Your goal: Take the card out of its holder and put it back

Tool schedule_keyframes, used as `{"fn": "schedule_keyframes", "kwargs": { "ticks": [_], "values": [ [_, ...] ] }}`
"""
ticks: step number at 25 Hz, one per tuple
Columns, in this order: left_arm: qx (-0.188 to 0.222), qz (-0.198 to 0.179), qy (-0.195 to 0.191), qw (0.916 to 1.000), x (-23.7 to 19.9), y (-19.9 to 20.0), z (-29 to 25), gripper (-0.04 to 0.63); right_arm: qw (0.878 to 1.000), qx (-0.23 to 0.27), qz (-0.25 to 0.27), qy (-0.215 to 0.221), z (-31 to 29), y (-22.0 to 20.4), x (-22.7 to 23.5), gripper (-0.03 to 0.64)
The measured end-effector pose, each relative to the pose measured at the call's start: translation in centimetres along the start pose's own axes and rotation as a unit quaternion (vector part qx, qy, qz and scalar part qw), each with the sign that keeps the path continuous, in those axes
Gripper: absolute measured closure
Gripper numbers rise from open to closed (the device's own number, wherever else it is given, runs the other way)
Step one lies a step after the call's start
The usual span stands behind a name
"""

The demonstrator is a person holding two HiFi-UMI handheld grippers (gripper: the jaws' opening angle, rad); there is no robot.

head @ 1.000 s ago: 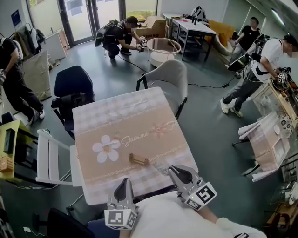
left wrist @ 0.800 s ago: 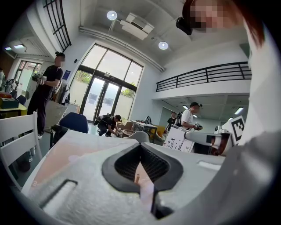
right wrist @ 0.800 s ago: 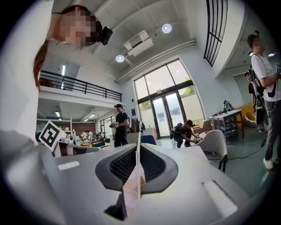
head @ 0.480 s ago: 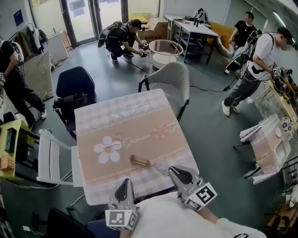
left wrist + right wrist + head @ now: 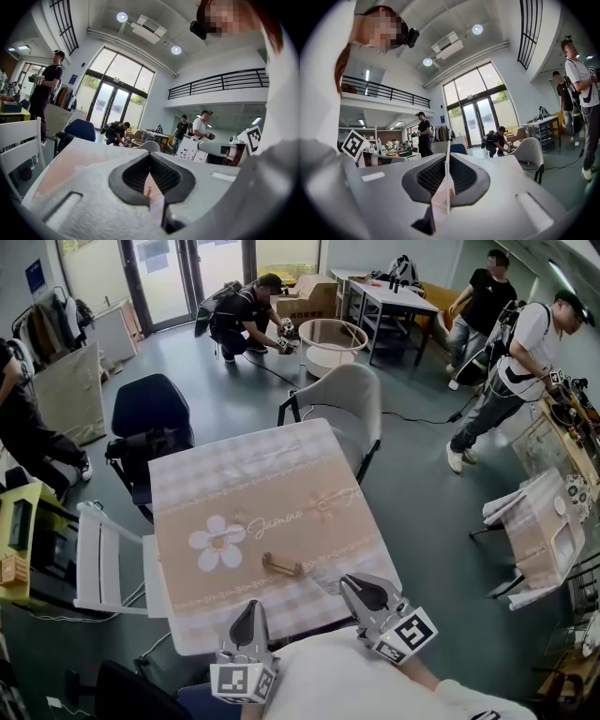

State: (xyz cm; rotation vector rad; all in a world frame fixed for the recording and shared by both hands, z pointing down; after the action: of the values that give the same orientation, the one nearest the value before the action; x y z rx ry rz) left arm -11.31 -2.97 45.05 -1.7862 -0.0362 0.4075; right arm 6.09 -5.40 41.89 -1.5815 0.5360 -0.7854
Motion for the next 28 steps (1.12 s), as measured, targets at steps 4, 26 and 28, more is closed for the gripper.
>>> {"fn": "schedule_keyframes", "kwargs": {
  "ticks": [4, 26, 28],
  "values": [
    [-0.001, 0.008, 0.013, 0.9999, -0.8, 0.0, 0.1, 0.592, 1.0, -0.001, -0.002, 0.0, -0.3, 0.0, -0.1, 0.598],
    [0.014, 0.019, 0.038, 0.999, -2.8, 0.9, 0.0, 0.592, 1.0, -0.005, 0.0, 0.011, -2.3, 0.3, -0.2, 0.598],
    [0.017, 0.019, 0.038, 0.9989, -2.8, 1.0, 0.1, 0.592, 1.0, -0.006, 0.0, 0.012, -2.3, 0.3, -0.2, 0.598]
  ]
}}
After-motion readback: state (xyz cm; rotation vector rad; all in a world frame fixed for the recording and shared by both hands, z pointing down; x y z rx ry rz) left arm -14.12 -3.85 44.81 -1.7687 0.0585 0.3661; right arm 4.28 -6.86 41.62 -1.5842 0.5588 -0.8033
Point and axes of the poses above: the fingertips, and each gripper's own axes: z backward along the fingers, x to its right, y out of its top, the point moved 1 cm from there along z, backward along the fingers, and after that the axes turned 6 degrees about y, right-handed, at the moved point
